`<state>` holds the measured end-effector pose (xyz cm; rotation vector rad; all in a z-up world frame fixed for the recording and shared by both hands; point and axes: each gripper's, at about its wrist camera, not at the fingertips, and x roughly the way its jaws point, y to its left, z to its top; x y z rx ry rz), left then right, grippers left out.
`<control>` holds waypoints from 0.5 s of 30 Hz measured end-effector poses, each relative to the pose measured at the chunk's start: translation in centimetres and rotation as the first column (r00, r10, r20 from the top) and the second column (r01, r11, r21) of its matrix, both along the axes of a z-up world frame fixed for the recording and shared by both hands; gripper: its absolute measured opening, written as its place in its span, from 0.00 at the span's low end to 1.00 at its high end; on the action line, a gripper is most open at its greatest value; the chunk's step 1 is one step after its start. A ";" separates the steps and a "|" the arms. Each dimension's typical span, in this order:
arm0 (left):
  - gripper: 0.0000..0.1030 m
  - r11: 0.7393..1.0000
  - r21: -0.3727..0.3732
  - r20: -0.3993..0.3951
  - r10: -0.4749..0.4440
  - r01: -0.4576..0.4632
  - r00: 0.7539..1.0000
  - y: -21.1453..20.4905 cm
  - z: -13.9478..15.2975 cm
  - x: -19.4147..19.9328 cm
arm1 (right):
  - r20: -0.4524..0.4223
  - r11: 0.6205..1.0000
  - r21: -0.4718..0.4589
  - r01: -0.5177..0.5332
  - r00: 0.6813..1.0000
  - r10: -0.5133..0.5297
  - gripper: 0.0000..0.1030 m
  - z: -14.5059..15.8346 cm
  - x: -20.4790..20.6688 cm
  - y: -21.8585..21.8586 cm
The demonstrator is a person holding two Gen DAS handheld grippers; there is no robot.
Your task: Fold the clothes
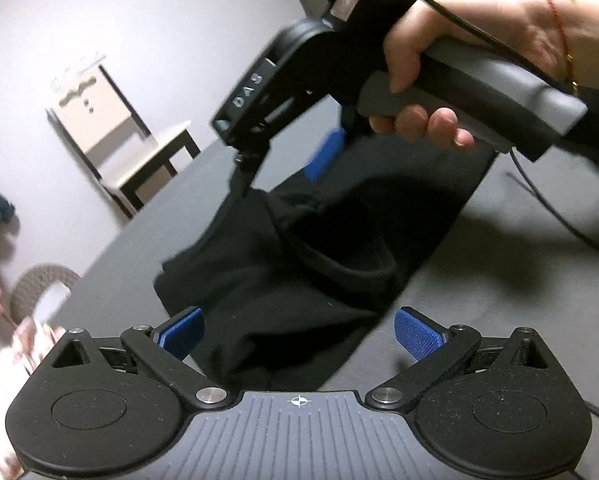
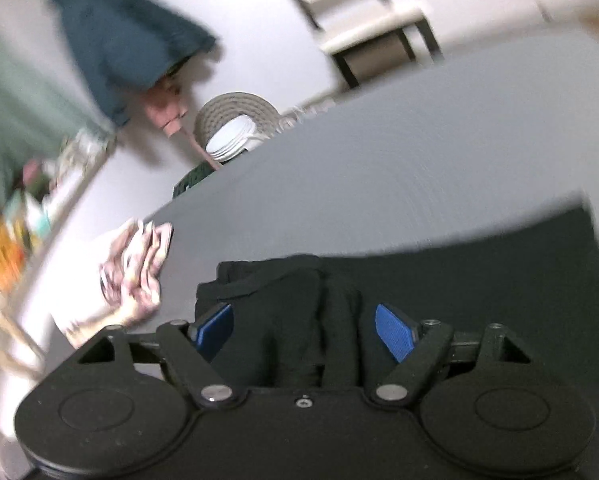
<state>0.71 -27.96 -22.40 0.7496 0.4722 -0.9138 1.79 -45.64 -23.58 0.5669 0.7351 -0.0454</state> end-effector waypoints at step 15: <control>1.00 0.983 0.164 0.265 0.033 -0.079 0.964 1.4 -1.0 -1.1 | -0.064 0.999 -0.019 -0.043 0.997 0.042 0.13 -2.9 -0.9 1.1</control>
